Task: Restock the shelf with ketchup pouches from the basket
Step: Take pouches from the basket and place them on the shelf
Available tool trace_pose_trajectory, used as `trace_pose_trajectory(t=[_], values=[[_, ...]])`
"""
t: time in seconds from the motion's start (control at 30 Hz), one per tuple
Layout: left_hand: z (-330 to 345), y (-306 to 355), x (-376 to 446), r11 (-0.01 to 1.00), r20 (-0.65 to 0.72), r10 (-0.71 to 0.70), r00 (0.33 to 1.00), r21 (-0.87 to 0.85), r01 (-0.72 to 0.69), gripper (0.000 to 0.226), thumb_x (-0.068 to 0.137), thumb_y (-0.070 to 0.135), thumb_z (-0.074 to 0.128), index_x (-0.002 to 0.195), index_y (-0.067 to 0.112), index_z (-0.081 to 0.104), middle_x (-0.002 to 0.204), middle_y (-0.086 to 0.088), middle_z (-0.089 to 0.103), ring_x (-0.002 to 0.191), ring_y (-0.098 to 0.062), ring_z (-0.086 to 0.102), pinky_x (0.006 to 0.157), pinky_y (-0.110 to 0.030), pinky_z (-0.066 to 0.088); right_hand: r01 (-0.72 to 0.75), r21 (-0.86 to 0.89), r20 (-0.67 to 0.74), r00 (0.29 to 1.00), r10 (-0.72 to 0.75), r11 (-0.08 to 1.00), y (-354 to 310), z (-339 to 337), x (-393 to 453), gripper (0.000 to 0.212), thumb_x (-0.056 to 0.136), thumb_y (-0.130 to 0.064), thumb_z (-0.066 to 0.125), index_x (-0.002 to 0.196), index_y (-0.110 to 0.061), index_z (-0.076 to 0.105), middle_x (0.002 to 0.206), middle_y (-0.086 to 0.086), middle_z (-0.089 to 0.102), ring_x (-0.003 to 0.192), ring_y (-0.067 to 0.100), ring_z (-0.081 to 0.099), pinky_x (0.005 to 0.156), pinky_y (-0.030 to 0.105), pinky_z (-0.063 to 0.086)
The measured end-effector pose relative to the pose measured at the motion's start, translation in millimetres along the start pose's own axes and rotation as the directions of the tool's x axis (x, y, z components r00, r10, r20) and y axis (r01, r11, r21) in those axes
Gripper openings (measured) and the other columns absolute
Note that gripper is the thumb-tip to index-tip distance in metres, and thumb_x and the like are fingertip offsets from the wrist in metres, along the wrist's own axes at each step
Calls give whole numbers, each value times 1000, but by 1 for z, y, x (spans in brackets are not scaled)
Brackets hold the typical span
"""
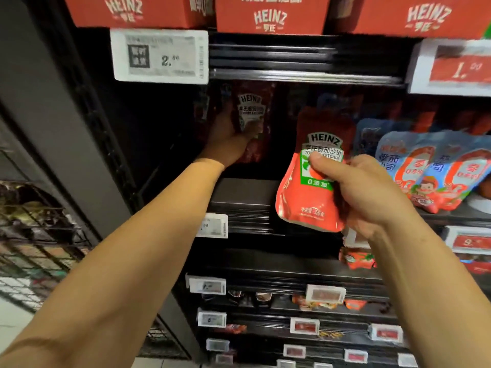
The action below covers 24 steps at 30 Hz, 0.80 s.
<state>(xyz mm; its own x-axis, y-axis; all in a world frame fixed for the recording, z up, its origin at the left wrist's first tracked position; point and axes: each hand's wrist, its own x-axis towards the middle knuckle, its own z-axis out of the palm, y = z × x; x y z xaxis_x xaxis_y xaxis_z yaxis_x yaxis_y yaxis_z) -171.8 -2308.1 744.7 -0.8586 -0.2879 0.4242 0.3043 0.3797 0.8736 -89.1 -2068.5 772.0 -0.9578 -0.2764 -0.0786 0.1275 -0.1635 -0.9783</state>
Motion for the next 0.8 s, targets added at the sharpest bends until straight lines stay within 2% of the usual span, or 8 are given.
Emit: trace_pose_trajectory(t=[0.1, 0.2, 0.3, 0.4, 0.5, 0.6, 0.67, 0.8], values=[[-5, -8, 0, 997, 15, 75, 997, 19, -75, 64, 79, 36, 78, 134, 18, 52, 124, -1, 68, 116, -15, 65, 105, -39, 50, -20, -84, -101, 995, 12, 996, -7, 11, 15, 24, 86, -20, 76, 97, -1, 64, 67, 7, 73, 58, 18, 72, 48, 35, 56], [-6, -9, -1, 992, 2, 122, 993, 27, -122, 74, 76, 39, 78, 138, 14, 48, 123, 0, 67, 117, -14, 64, 103, -34, 50, -11, -127, -199, 980, -15, 992, -12, 24, 40, 30, 88, -26, 74, 112, -10, 64, 86, 6, 77, 70, 19, 74, 65, 49, 62], [-3, -9, -2, 980, 31, 152, 988, 126, -155, 75, 86, 19, 74, 149, 6, 36, 136, -12, 60, 125, -22, 58, 107, -36, 46, 90, -167, -233, 964, -128, 982, -24, 36, 69, 22, 92, -46, 67, 94, -24, 64, 79, -5, 76, 71, 15, 75, 67, 37, 63], [-2, -8, 1, 962, 9, 175, 985, 210, -173, 71, 91, 18, 71, 151, 8, 34, 139, -9, 58, 126, -17, 55, 107, -29, 44, 154, -325, -273, 929, -249, 933, -32, 46, 90, 20, 98, -50, 55, 91, -32, 54, 75, -14, 60, 57, -9, 64, 60, 11, 54], [-2, -12, 3, 958, -62, 179, 982, 239, -160, 67, 90, 25, 70, 148, 12, 38, 137, -8, 60, 125, -19, 58, 106, -36, 47, 161, -341, -296, 917, -269, 926, -21, 54, 111, 23, 98, -50, 53, 101, -30, 63, 89, -9, 67, 80, 8, 71, 77, 30, 60], [-3, -13, 3, 982, -110, 112, 988, 166, -93, 66, 85, 36, 68, 142, 15, 43, 131, -5, 63, 120, -19, 60, 104, -41, 49, 127, -161, -284, 944, -169, 979, -7, 66, 123, 21, 99, -42, 56, 91, -24, 64, 75, -5, 71, 65, 16, 72, 55, 29, 58], [-2, -13, 4, 997, -152, 69, 986, 57, -61, 74, 77, 51, 59, 138, 12, 49, 129, -7, 63, 119, -22, 60, 105, -41, 48, 87, 10, -231, 969, -83, 996, 1, 74, 130, 24, 98, -36, 58, 106, -16, 68, 73, 2, 74, 57, 18, 72, 46, 26, 54], [-6, -18, 5, 982, -184, 110, 977, 175, -77, 67, 78, 46, 69, 137, 19, 51, 125, 4, 64, 106, -3, 57, 86, 0, 39, 117, 9, -232, 966, -112, 993, 9, 74, 146, 33, 99, -36, 53, 122, -15, 63, 98, 10, 74, 79, 25, 75, 61, 35, 60]])
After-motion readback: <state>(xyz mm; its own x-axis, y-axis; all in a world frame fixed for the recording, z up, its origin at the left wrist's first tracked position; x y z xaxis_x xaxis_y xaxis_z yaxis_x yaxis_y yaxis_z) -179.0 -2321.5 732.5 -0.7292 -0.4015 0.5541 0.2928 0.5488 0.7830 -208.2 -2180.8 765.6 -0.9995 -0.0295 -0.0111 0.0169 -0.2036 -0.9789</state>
